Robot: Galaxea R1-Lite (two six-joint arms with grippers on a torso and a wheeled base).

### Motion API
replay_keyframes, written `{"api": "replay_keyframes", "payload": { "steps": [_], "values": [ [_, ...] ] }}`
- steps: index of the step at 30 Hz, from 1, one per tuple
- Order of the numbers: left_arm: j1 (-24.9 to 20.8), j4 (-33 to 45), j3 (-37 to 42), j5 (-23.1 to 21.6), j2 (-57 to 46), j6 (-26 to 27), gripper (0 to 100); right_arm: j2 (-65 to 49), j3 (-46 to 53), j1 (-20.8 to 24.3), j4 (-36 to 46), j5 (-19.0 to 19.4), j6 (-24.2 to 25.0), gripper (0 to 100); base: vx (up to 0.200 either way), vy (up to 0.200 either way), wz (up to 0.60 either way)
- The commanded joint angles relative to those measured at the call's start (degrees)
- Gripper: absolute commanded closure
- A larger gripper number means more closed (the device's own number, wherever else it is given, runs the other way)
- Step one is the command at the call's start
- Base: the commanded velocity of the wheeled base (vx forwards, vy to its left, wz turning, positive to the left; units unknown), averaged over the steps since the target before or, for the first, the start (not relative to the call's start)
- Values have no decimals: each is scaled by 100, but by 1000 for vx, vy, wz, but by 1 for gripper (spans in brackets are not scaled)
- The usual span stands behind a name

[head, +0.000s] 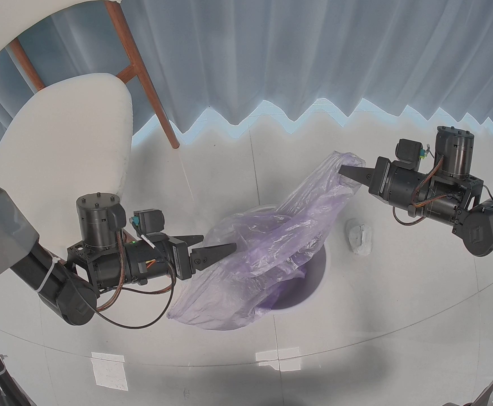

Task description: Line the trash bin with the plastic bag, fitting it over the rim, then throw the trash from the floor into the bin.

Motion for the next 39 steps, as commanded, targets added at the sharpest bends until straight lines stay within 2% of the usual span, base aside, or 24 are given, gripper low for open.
{"api": "replay_keyframes", "payload": {
  "steps": [1,16,22,27,28,31,39],
  "values": [
    [-17,-11,119,-109,136,-2,0,12,-9,-1,-1,0,-1,100,0,0,0],
    [-70,-11,277,-214,373,16,0,-67,-176,-265,-10,0,16,100,0,0,0],
    [-325,-37,550,-513,320,16,0,-67,-247,-370,-10,0,25,100,0,0,0],
    [-360,-178,717,-785,268,7,0,-58,-291,-405,-10,0,34,100,0,0,0],
    [-360,-301,875,-1023,206,7,0,-58,-299,-414,-10,0,34,100,0,0,0],
    [-369,-406,998,-1251,197,-2,0,-58,-308,-440,-10,0,34,100,0,0,0],
    [-518,-433,1147,-1427,276,7,0,-58,-308,-440,-10,0,34,100,0,0,0]
  ]
}}
